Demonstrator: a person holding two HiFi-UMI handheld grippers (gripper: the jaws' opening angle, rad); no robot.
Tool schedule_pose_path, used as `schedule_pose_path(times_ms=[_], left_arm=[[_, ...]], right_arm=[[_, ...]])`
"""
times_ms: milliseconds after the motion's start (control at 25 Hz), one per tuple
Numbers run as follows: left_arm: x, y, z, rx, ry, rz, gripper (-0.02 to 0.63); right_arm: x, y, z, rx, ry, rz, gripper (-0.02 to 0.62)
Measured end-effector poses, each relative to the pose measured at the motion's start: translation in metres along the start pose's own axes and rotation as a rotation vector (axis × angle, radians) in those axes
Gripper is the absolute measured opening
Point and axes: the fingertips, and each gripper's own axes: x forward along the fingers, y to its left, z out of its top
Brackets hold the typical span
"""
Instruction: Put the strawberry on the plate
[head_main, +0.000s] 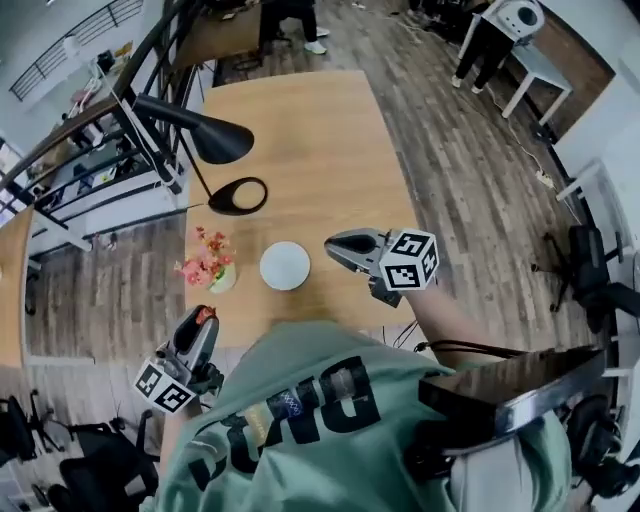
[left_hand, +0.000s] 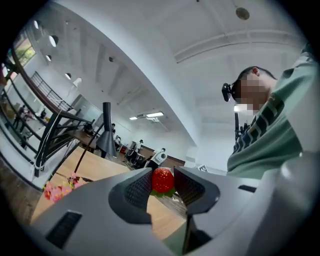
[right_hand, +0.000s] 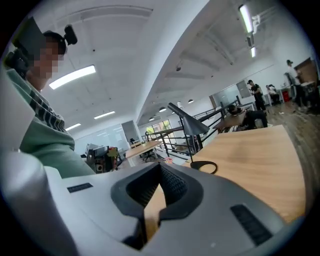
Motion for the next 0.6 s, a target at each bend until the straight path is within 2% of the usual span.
schedule_pose_path(times_ms=[120, 280, 400, 600], left_arm=[[0.018, 0.017, 0.003, 0.004, 0.028, -0.09, 0.141], [0.032, 0.038, -0.003, -0.048, 0.072, -0.167, 0.141], [0.054, 0.045, -0.008, -0.076, 0.088, -0.173, 0.141], [0.09, 0.039, -0.01, -0.066, 0.085, -0.14, 0.141]], right_arm=[[0.003, -0.006, 0.008, 0.012, -0.011, -0.077, 0.006], [0.016, 0.003, 0.007, -0.027, 0.033, -0.105, 0.006], [0.006, -0.016, 0.008, -0.002, 0.031, -0.121, 0.006], [-0.014, -0.052, 0.017, 0.011, 0.022, -0.115, 0.006]])
